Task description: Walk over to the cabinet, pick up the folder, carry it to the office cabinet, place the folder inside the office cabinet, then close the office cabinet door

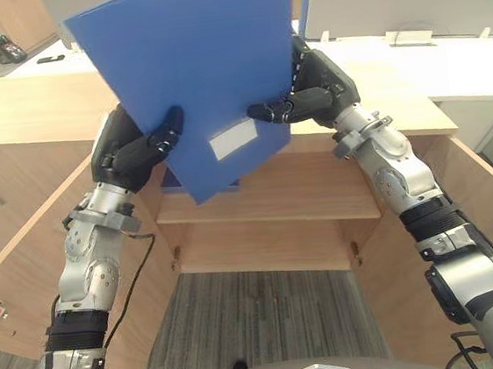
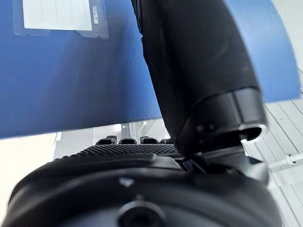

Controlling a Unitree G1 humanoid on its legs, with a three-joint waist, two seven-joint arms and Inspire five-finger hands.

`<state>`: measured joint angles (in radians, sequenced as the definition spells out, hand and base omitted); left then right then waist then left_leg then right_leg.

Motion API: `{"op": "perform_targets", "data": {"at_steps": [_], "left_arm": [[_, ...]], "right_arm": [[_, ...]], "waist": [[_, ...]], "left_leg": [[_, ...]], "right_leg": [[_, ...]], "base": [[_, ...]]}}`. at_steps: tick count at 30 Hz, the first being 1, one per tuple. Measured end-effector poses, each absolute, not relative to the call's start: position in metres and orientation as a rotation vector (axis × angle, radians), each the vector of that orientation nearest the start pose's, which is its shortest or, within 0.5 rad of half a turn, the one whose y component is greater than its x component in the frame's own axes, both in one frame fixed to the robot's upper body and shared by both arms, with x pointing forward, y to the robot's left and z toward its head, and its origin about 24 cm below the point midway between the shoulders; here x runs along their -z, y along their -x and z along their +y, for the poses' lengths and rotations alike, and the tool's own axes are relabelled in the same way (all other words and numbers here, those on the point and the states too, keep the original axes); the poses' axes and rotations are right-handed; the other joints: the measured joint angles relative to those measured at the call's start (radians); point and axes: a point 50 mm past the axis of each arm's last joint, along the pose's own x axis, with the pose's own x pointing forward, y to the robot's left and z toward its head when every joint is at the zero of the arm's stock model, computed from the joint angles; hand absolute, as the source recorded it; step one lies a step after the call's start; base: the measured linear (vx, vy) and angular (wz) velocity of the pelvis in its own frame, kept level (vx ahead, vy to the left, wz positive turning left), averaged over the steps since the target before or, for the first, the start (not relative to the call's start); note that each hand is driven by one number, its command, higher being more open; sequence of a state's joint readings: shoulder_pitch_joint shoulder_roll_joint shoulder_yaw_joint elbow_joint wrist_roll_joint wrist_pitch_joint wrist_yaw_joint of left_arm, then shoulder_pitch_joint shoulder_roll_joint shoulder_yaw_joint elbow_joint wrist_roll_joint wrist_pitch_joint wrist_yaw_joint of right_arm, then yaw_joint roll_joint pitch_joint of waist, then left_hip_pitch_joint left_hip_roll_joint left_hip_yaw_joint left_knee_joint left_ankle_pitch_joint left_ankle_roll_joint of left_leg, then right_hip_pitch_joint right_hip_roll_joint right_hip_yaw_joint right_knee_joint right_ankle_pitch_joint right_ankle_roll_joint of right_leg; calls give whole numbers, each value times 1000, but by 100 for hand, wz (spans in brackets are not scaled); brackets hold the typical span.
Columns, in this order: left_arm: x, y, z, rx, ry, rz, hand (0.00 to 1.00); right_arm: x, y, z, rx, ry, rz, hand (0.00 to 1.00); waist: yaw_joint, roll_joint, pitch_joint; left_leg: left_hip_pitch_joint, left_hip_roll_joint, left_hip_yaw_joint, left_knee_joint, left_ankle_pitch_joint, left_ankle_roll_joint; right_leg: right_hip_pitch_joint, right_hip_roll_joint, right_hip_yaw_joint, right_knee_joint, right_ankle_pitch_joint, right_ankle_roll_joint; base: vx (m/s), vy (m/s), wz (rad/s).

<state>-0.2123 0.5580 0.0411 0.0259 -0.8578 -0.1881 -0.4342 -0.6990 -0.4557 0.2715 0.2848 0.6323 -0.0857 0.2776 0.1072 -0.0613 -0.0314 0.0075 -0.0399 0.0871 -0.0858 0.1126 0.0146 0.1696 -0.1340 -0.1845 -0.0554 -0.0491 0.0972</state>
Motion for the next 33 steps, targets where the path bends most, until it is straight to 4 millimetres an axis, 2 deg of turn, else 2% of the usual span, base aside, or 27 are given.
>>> {"op": "perform_targets", "data": {"at_steps": [4,8,9,14,15,19,25,27,29,30,32,33], "left_arm": [[-156,-283,225,504,192,-432,0],[-159,-285,222,557,205,-402,0],[-159,-286,221,570,205,-394,0],[-159,-287,216,611,229,-366,0],[-157,-288,216,610,229,-352,100],[-145,-290,217,599,244,-300,100],[-120,-284,205,678,239,-180,100],[-104,-275,204,685,247,-117,100],[-74,-259,202,657,341,-38,100],[-67,-254,200,651,376,-23,100],[-40,-233,196,613,483,51,100],[-34,-228,194,604,504,70,100]], "right_arm": [[-189,-359,-133,-592,19,-335,100],[-194,-364,-132,-638,92,-299,100],[-194,-366,-130,-651,104,-280,0],[-186,-369,-131,-692,105,-205,0],[-180,-369,-132,-704,110,-173,0],[-159,-367,-133,-752,94,-65,0],[-122,-356,-144,-729,43,40,0],[-117,-351,-143,-751,28,50,0],[-104,-341,-143,-762,8,70,0],[-100,-338,-143,-761,6,78,0],[-84,-327,-146,-764,14,125,0],[-81,-325,-147,-764,20,129,0]], "waist": [[1,-13,-9],[3,-15,-10],[5,-16,-11],[17,-20,-14],[21,-20,-14],[24,-19,-14],[29,-18,-13],[24,-15,-12],[24,-15,-11],[24,-15,-11],[25,-13,-10],[25,-13,-10]], "left_leg": [[-1,1,0,-1,1,0],[-3,3,-1,-3,2,0],[-4,4,-2,-3,2,-1],[-20,13,-5,0,5,-7],[-22,16,-5,0,6,-8],[-24,21,-10,1,8,-11],[-27,19,-25,1,9,-12],[-26,19,-25,0,9,-13],[-26,20,-26,0,7,-15],[-26,20,-26,0,7,-16],[-27,21,-28,0,6,-17],[-28,21,-29,0,5,-18]], "right_leg": [[1,0,-3,0,2,0],[4,-1,-4,-3,8,-1],[4,0,-5,-6,10,-3],[-3,14,-5,-22,22,-10],[-6,14,-5,-22,22,-10],[-5,20,-10,-22,22,-10],[0,20,-27,-22,21,-12],[0,20,-28,-22,20,-12],[0,22,-28,-22,19,-14],[0,22,-28,-22,18,-15],[0,23,-29,-22,17,-17],[0,24,-29,-22,16,-18]], "base": [[-17,-4,1],[-8,-2,0],[0,0,0],[-10,-15,1],[-26,-41,1],[-11,-21,3],[-23,-13,7],[0,0,0],[0,0,0],[0,0,0],[0,0,0],[-19,-22,4]]}}
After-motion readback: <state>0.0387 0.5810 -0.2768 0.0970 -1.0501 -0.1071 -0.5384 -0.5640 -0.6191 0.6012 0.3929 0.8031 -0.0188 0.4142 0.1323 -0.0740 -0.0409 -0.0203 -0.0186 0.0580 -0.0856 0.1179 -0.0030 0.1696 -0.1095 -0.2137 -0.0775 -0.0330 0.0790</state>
